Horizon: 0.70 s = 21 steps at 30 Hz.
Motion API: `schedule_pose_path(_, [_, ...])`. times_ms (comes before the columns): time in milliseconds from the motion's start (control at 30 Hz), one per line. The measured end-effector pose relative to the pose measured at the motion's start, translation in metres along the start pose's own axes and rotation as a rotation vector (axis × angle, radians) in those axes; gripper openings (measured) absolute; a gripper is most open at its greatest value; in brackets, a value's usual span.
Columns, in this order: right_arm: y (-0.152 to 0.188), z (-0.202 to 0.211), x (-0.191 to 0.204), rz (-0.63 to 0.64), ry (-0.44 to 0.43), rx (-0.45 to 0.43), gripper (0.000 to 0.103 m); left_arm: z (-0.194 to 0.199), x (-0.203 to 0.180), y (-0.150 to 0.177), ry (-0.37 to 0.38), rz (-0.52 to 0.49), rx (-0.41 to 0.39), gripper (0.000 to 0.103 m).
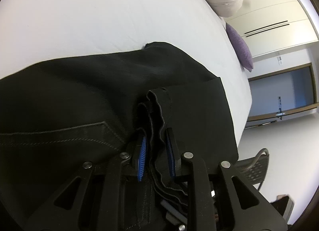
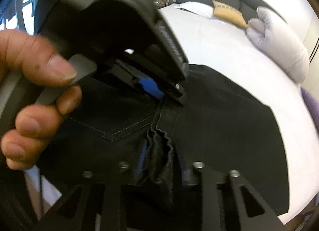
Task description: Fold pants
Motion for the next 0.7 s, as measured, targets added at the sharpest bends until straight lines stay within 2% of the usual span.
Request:
schedule_pose_path(33, [0.001, 0.004, -0.003, -0.029, -0.035, 0.001, 0.053, 0.001, -0.001, 0.000, -0.016, -0.009, -0.006, 0.020])
schedule_pose_path(67, [0.003, 0.009, -0.006, -0.070, -0.095, 0.000, 0.065, 0.007, -0.001, 0.001, -0.046, -0.024, -0.020, 0.021])
schedule_pose_path(167, [0.014, 0.030, -0.020, -0.174, -0.239, -0.006, 0.068, 0.029, 0.005, 0.003, -0.165, -0.057, -0.074, 0.021])
schedule_pose_path(233, [0.024, 0.042, -0.035, -0.247, -0.320, 0.003, 0.058, 0.045, 0.009, 0.004, -0.239, -0.057, -0.124, 0.021])
schedule_pose_path(267, [0.029, 0.049, -0.052, -0.305, -0.375, -0.001, 0.044, 0.055, 0.006, 0.006, -0.253, -0.069, -0.158, 0.021])
schedule_pose_path(300, [0.032, 0.051, -0.064, -0.343, -0.387, -0.004, 0.036, 0.060, 0.002, 0.007, -0.253, -0.080, -0.171, 0.021])
schedule_pose_path(400, [0.042, 0.054, -0.134, -0.545, -0.426, -0.038, 0.021, 0.055, -0.030, 0.020, -0.261, -0.179, -0.187, 0.021])
schedule_pose_path(433, [0.044, 0.052, -0.163, -0.615, -0.433, -0.043, 0.021, 0.048, -0.041, 0.026, -0.259, -0.218, -0.179, 0.021])
schedule_pose_path(567, [0.038, 0.043, -0.220, -0.721, -0.522, -0.060, 0.021, 0.006, -0.073, 0.061, -0.232, -0.307, -0.107, 0.021])
schedule_pose_path(600, [0.034, 0.039, -0.226, -0.730, -0.542, -0.058, 0.021, -0.004, -0.074, 0.069, -0.235, -0.317, -0.084, 0.021])
schedule_pose_path(667, [0.025, 0.023, -0.232, -0.749, -0.660, -0.054, 0.021, -0.020, -0.070, 0.085, -0.254, -0.334, -0.055, 0.021])
schedule_pose_path(700, [0.028, 0.017, -0.232, -0.760, -0.665, -0.057, 0.021, -0.019, -0.070, 0.092, -0.260, -0.368, -0.095, 0.021])
Point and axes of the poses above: each gripper's, at about its wrist camera, not at the fingertips, and z roughly against the way its jaws point, x to its left, y to its underside, the point moved 4 cm from there along -z, roughly the way its jaws point, and after that the axes turned 6 degrees about z, right-handed, at the moved point
